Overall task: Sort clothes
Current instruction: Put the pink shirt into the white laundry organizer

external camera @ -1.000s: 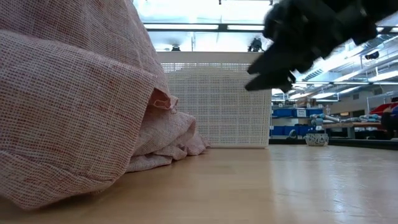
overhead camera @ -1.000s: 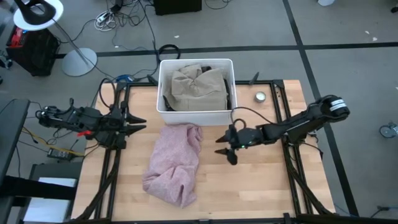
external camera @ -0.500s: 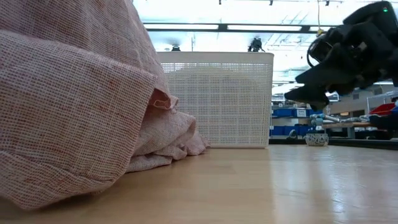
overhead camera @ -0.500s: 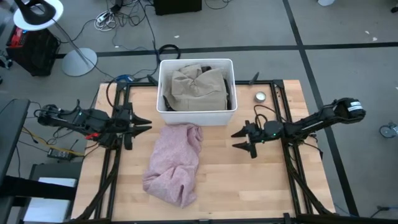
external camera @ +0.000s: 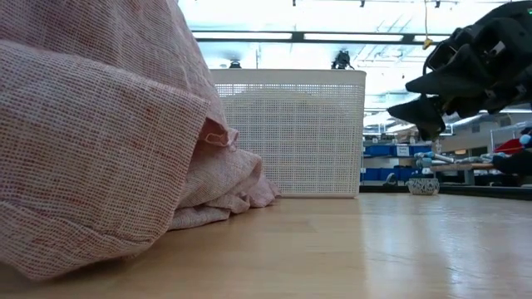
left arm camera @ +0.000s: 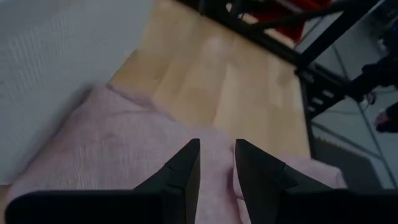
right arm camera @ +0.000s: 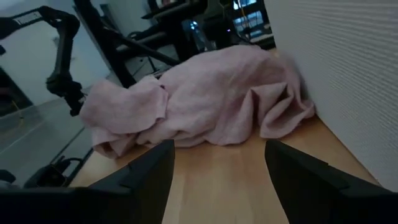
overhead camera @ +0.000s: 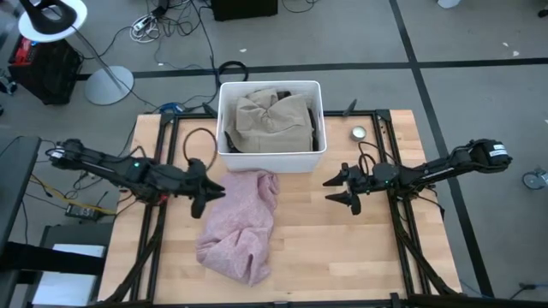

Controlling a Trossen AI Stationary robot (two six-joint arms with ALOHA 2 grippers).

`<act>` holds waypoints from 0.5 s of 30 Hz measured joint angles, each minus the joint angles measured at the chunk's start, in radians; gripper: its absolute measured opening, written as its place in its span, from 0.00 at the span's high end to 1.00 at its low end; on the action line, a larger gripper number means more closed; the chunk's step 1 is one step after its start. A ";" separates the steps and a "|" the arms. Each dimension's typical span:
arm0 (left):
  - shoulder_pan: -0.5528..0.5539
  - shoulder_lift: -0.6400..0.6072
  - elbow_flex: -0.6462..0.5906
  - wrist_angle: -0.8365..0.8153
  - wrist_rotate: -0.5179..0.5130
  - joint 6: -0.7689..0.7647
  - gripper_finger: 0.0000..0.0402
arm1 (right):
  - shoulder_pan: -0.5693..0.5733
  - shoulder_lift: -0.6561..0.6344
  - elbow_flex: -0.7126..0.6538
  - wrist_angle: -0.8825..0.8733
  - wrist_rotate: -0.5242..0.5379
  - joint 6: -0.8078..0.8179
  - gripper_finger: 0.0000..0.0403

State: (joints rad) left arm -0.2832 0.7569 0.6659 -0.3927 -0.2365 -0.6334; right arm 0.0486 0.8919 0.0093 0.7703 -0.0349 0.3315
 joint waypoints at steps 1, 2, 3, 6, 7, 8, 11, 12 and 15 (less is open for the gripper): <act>0.000 0.016 0.000 0.001 0.000 0.000 0.74 | 0.000 0.001 0.000 -0.002 0.000 -0.008 0.38; 0.000 0.033 0.000 0.002 0.000 0.000 0.74 | 0.000 0.001 0.000 -0.004 0.000 -0.014 0.38; 0.000 0.046 0.000 0.002 0.000 0.001 0.74 | 0.000 0.001 0.000 -0.003 -0.001 -0.016 0.38; 0.000 0.080 0.000 -0.001 0.008 0.005 0.74 | 0.000 -0.004 0.000 -0.001 -0.001 -0.016 0.37; 0.000 0.087 0.000 -0.001 0.012 0.005 0.74 | 0.000 -0.008 0.000 0.003 -0.003 -0.016 0.37; 0.000 0.091 0.000 0.000 0.015 0.005 0.74 | 0.000 -0.014 0.000 0.003 -0.004 -0.016 0.37; 0.000 0.095 0.000 -0.001 0.022 0.006 0.74 | 0.000 -0.032 -0.001 0.002 -0.016 -0.020 0.38; 0.000 0.095 0.000 0.000 0.022 0.006 0.74 | 0.000 -0.038 -0.001 0.003 -0.022 -0.021 0.38; 0.000 0.095 0.000 -0.002 0.022 0.006 0.74 | 0.000 -0.062 -0.001 -0.014 -0.041 -0.022 0.38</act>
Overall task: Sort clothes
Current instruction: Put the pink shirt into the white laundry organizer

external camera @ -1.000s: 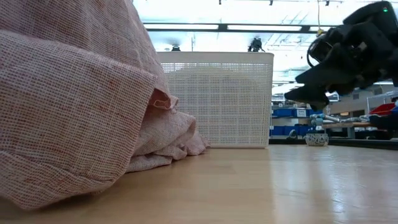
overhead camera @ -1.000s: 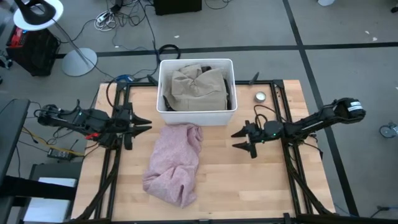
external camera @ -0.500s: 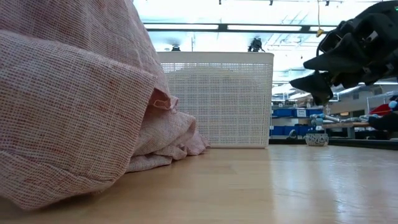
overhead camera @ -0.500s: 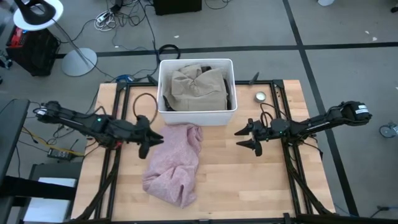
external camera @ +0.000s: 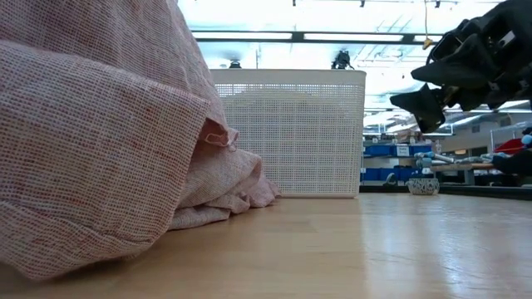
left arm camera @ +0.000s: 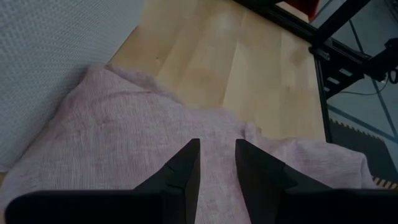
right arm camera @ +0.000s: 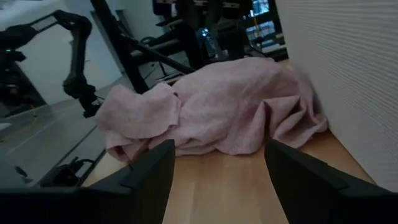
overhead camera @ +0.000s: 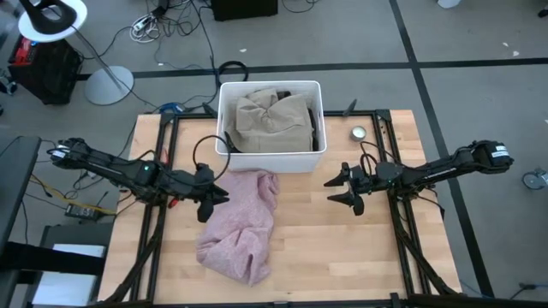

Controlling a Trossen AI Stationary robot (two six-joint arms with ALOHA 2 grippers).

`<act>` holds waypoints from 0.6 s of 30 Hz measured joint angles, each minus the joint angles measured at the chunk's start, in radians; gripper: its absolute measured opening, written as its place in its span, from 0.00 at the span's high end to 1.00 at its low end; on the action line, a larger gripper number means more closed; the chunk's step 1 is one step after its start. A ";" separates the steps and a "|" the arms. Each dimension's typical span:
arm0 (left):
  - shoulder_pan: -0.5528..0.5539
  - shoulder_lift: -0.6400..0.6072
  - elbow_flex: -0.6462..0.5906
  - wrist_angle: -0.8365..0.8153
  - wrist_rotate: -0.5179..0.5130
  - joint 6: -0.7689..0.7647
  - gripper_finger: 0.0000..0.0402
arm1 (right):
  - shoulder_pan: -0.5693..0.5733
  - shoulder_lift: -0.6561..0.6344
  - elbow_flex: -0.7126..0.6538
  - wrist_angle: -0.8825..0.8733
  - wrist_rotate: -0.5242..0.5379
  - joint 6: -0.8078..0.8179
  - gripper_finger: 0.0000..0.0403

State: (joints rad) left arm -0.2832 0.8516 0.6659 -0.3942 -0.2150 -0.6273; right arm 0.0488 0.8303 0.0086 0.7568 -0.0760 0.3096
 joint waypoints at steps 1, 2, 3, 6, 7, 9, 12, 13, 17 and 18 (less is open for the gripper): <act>0.000 0.000 0.000 0.001 0.000 0.000 0.74 | 0.000 -0.010 0.000 -0.012 -0.001 0.001 0.38; 0.000 0.000 0.000 0.001 0.000 -0.001 0.74 | 0.000 -0.021 0.000 -0.032 0.000 0.002 0.38; 0.000 0.000 0.000 0.001 0.000 -0.002 0.74 | 0.000 -0.032 0.000 -0.046 0.003 0.002 0.38; 0.000 0.000 0.000 0.001 0.000 -0.004 0.74 | 0.000 -0.078 0.000 -0.078 0.035 -0.009 0.38; 0.000 0.000 0.000 0.001 0.000 -0.006 0.74 | 0.000 -0.097 0.000 -0.091 0.049 -0.020 0.38; 0.000 0.000 0.000 0.001 0.000 -0.010 0.74 | 0.000 -0.143 0.000 -0.110 0.086 -0.047 0.39; 0.000 0.000 0.000 0.001 0.000 -0.030 0.74 | 0.000 -0.234 0.000 -0.174 0.128 -0.076 0.39; 0.000 0.000 0.000 0.001 0.000 -0.032 0.74 | 0.000 -0.270 0.000 -0.211 0.133 -0.076 0.39; 0.000 -0.001 0.000 0.001 0.000 -0.038 0.74 | 0.000 -0.431 0.000 -0.402 0.136 -0.042 0.39; 0.000 -0.001 0.000 0.001 0.000 -0.039 0.74 | 0.000 -0.473 0.000 -0.445 0.140 -0.033 0.39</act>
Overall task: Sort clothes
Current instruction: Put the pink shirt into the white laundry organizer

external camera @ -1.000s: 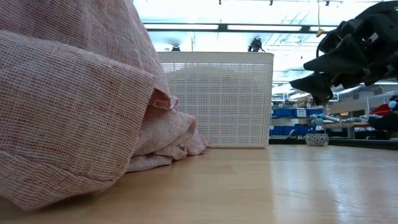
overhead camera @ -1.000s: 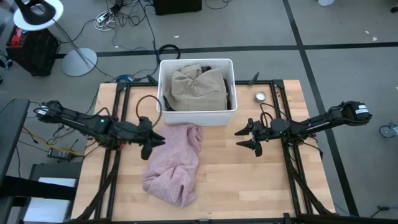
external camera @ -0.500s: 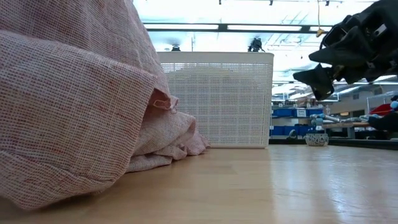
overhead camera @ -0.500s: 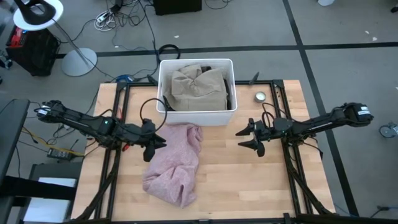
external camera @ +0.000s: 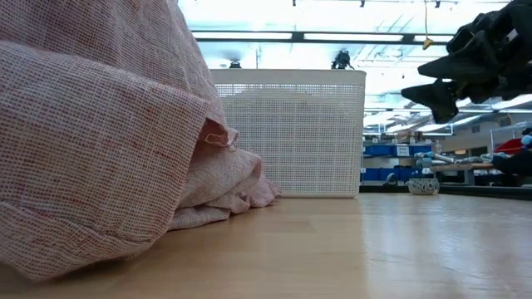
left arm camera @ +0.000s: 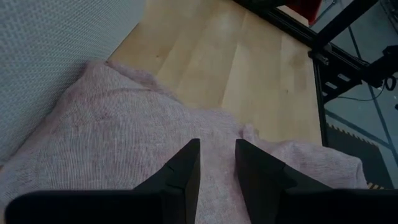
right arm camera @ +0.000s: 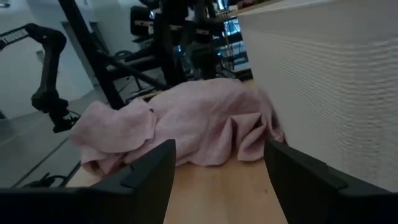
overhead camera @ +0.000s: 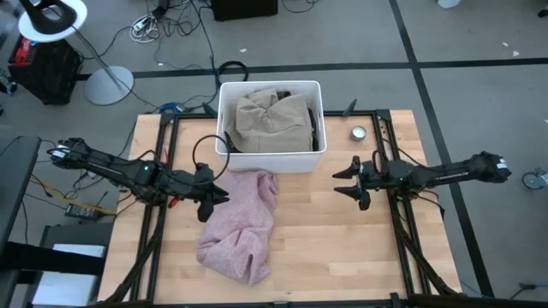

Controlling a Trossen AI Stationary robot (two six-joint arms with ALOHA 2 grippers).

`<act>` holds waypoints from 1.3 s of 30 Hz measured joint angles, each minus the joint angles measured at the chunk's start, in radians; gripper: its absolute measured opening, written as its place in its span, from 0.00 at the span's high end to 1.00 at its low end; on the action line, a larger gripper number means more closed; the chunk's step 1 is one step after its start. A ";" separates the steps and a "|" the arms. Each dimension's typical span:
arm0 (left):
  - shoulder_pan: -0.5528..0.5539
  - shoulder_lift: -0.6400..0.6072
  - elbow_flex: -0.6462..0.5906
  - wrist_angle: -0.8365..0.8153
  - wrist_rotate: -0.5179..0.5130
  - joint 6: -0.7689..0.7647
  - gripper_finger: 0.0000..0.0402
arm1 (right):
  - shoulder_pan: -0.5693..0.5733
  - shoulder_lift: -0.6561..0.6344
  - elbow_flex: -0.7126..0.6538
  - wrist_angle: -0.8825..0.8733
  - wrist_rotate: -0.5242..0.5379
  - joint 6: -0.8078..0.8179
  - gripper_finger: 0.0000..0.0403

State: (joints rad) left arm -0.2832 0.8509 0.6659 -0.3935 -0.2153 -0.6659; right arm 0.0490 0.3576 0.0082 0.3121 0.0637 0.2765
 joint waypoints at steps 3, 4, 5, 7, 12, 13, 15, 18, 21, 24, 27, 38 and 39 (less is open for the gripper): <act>0.000 0.000 0.000 0.000 0.000 0.000 0.74 | 0.000 -0.122 0.018 -0.191 0.023 0.008 0.39; 0.000 0.000 0.000 0.000 -0.002 0.000 0.74 | 0.000 -0.160 0.033 -0.250 0.031 0.008 0.39; 0.000 0.000 0.000 0.000 -0.007 0.000 0.74 | 0.000 -0.200 0.047 -0.305 0.041 0.008 0.39; 0.000 0.000 0.000 0.000 -0.025 0.003 0.74 | 0.000 -0.270 0.080 -0.413 0.070 0.008 0.39; 0.000 0.000 0.000 -0.001 -0.057 0.008 0.74 | 0.000 -0.357 0.118 -0.551 0.124 -0.026 0.39; 0.000 0.000 0.000 -0.001 -0.062 0.009 0.74 | 0.000 -0.354 0.121 -0.553 0.125 -0.028 0.39; 0.000 0.000 0.000 -0.004 -0.069 0.029 0.74 | 0.000 -0.342 0.112 -0.563 0.133 -0.022 0.39; 0.000 0.000 0.000 -0.004 -0.073 0.047 0.74 | 0.000 -0.337 0.087 -0.563 0.143 0.010 0.39; 0.000 0.000 0.000 -0.002 -0.075 0.058 0.74 | 0.001 -0.327 0.083 -0.548 0.143 0.030 0.39; 0.000 0.000 0.000 -0.002 -0.075 0.064 0.74 | 0.001 -0.325 0.081 -0.531 0.143 0.028 0.39; 0.000 0.000 0.000 -0.001 -0.076 0.082 0.74 | 0.001 -0.325 0.080 -0.505 0.143 0.041 0.39; 0.000 0.000 0.000 -0.080 -0.077 0.064 0.74 | 0.001 -0.325 0.080 -0.436 0.143 0.036 0.39; 0.000 0.000 0.000 -0.094 -0.076 0.035 0.74 | 0.001 -0.325 0.080 -0.436 0.143 0.036 0.39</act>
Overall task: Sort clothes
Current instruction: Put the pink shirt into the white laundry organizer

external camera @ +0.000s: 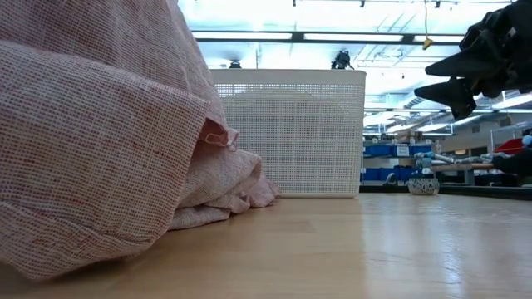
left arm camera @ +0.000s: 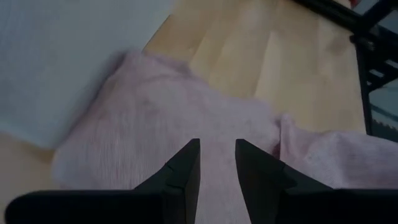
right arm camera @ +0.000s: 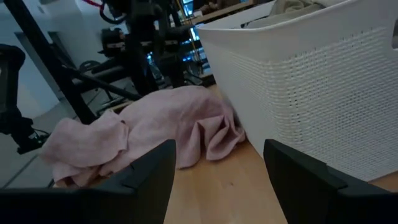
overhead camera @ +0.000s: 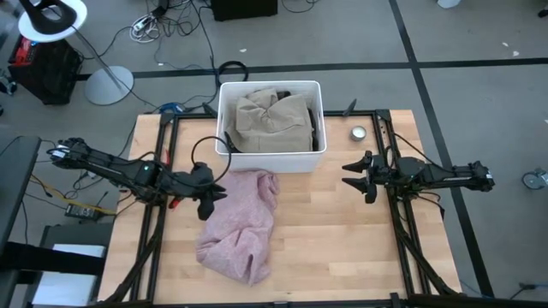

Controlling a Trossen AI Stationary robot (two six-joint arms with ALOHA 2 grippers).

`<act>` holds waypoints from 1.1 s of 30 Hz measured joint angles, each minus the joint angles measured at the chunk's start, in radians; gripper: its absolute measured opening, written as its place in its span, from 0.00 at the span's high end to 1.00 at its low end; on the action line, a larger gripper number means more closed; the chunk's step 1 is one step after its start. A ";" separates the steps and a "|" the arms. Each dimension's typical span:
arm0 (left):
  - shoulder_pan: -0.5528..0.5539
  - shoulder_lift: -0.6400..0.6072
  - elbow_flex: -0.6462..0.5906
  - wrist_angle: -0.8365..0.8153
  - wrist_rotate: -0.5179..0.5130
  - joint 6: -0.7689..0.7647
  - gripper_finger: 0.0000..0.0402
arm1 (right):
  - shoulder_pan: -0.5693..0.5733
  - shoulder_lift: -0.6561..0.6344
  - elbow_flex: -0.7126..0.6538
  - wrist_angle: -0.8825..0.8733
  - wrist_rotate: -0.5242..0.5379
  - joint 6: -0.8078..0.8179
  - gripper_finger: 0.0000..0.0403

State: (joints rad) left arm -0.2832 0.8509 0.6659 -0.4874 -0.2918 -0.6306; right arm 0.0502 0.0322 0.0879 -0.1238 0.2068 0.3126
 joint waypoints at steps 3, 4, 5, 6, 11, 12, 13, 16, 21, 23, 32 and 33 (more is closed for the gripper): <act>0.000 0.000 0.000 -0.033 0.005 -0.097 0.74 | 0.000 0.000 0.000 0.000 0.000 0.000 0.39; 0.000 0.000 0.000 -0.045 0.018 -0.125 0.73 | 0.000 0.000 0.000 0.001 0.000 0.000 0.39; 0.000 0.000 0.000 -0.059 0.030 -0.148 0.73 | 0.000 0.000 0.000 0.001 0.000 0.000 0.39; 0.000 0.000 0.000 -0.072 0.044 -0.164 0.72 | 0.000 0.000 0.000 0.001 0.000 0.000 0.39; 0.002 0.000 0.000 -0.153 0.061 -0.164 0.65 | 0.000 0.000 0.000 0.002 0.000 0.000 0.39; 0.003 0.000 0.000 -0.172 0.047 -0.164 0.63 | 0.000 0.000 0.000 0.003 0.000 0.000 0.39; 0.005 0.000 0.000 -0.189 0.035 -0.162 0.60 | 0.000 0.000 0.000 0.003 0.000 -0.001 0.39; 0.009 0.000 0.000 -0.228 0.015 -0.158 0.51 | 0.000 0.000 0.000 0.003 0.000 -0.001 0.39; 0.010 0.002 0.000 -0.244 0.012 -0.188 0.37 | 0.000 0.000 0.000 0.003 0.000 -0.001 0.39; 0.010 0.016 0.000 -0.256 0.008 -0.246 0.34 | 0.000 0.000 0.000 0.003 0.000 -0.001 0.39; -0.003 0.104 0.000 -0.263 0.076 -0.346 0.31 | 0.000 0.000 0.001 0.004 0.000 -0.001 0.39; -0.003 0.120 0.000 -0.263 0.097 -0.346 0.31 | 0.000 0.000 0.001 0.006 0.000 -0.001 0.39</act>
State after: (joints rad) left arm -0.2863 0.9706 0.6663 -0.7509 -0.1952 -0.9768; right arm 0.0502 0.0326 0.0887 -0.1176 0.2069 0.3119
